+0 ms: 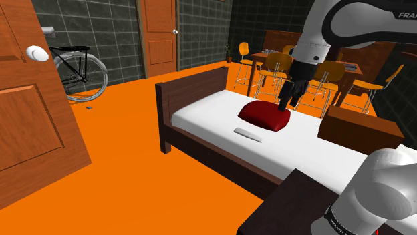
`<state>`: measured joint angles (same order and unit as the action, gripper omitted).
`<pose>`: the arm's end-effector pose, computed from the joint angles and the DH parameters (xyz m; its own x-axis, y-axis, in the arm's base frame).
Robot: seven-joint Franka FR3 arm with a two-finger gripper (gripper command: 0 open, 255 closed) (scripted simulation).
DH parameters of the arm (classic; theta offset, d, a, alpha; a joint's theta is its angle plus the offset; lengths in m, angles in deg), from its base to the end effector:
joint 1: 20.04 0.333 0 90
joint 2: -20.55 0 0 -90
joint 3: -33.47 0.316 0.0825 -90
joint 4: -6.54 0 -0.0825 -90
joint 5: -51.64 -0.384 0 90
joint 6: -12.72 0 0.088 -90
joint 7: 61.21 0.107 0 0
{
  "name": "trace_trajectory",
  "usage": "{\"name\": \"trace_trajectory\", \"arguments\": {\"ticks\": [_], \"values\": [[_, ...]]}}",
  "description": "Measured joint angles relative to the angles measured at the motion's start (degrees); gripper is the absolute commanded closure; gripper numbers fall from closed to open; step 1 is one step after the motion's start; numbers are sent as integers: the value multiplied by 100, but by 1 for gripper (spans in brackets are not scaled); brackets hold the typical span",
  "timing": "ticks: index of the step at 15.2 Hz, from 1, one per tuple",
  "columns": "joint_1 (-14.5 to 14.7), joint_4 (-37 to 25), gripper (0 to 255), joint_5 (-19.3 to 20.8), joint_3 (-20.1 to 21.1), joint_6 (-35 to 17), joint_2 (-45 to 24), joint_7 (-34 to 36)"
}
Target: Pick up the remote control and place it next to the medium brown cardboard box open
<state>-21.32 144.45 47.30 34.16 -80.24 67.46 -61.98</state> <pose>0.3027 0.0057 0.5812 0.9994 -0.0043 0.0349 -0.0020 -0.9978 -0.0664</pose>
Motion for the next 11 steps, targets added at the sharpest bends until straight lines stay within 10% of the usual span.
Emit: {"name": "trace_trajectory", "arguments": {"ticks": [11], "values": [[-188, 437, 0, 435, -651, -1440, -1078, -958]]}}
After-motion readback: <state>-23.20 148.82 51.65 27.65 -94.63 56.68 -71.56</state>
